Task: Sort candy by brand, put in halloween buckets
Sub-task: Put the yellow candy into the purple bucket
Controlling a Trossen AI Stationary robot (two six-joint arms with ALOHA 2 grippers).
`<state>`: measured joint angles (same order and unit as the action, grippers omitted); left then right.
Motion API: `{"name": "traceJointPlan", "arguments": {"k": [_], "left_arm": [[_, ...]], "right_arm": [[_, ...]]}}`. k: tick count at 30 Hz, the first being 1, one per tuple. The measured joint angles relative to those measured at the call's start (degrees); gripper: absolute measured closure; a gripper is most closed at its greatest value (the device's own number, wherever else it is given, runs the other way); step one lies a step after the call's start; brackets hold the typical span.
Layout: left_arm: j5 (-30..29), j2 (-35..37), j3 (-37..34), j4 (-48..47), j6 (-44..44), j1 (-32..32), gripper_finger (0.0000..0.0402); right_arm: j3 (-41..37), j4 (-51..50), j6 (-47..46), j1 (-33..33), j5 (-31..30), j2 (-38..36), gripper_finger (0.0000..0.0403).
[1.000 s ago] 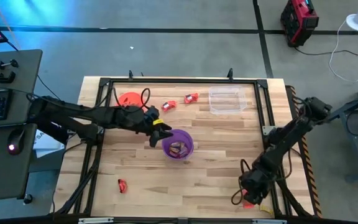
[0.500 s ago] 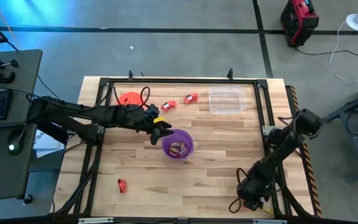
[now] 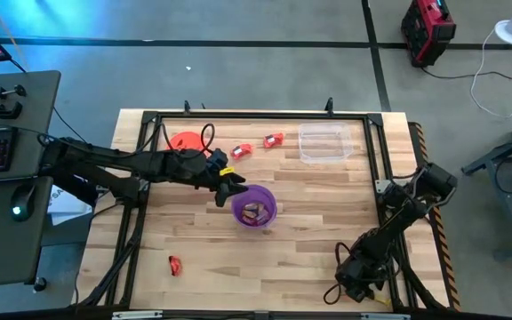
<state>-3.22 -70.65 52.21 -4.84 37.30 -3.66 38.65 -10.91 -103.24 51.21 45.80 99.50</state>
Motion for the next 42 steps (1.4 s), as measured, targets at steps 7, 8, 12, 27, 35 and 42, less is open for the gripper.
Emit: {"name": "traceJointPlan", "arguments": {"k": [7, 8, 12, 27, 35, 42], "left_arm": [[0.0, 0.0, 0.0, -0.2, -0.6, 0.0, 0.0218], [0.0, 0.0, 0.0, -0.4, -0.8, 0.0, 0.0218], [0.0, 0.0, 0.0, -0.6, -0.9, 0.0, 0.0218], [0.0, 0.0, 0.0, -1.8, -1.6, 0.0, 0.0218], [0.0, 0.0, 0.0, -1.8, -1.5, 0.0, 0.0218], [-2.0, 0.0, 0.0, -1.7, -1.5, 0.0, 0.0218]], "right_arm": [[0.0, 0.6, -2.4, 1.6, 1.3, 1.0, 0.0269], [0.0, 0.6, -2.4, 1.7, 1.3, 1.0, 0.0278], [0.0, 0.5, -1.8, 1.7, 1.6, 1.0, 0.0318], [9.5, -15.9, 10.5, -0.6, -3.5, -0.1, 0.0401], [23.7, -51.1, 20.2, -6.5, -21.6, -7.0, 0.0402], [28.4, -46.9, 24.8, -16.1, -53.0, -14.7, 0.0403]]}}
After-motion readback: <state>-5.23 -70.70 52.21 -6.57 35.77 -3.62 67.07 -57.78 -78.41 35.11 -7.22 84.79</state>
